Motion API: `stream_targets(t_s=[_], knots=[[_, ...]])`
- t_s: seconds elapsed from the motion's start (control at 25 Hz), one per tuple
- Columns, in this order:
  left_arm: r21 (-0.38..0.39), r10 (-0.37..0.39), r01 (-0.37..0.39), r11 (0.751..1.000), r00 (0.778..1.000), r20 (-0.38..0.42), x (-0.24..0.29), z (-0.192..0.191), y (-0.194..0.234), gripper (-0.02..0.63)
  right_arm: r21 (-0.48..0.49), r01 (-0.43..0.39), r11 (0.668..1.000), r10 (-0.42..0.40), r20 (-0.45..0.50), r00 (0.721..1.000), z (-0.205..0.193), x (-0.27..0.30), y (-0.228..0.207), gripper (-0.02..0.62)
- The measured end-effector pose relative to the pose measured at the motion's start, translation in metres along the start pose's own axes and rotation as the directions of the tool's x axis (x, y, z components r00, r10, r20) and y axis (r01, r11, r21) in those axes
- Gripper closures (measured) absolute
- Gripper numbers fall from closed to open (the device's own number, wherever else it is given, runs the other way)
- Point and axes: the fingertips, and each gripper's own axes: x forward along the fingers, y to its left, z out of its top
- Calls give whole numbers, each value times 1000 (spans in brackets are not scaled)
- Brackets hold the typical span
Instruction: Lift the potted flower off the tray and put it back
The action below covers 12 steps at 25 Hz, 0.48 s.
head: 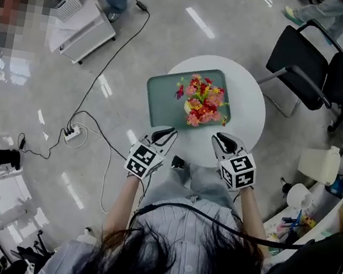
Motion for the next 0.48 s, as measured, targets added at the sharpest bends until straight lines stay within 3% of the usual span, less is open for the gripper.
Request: stream_targets(t_s=[0.36, 0.48], knots=[[84, -14, 19, 996, 998, -62, 40, -23, 31, 573, 23, -36, 999, 38, -65, 997, -28, 37, -29, 558], [118, -28, 40, 992, 995, -100, 51, -30, 38, 511, 15, -48, 999, 49, -85, 995, -33, 45, -33, 558]])
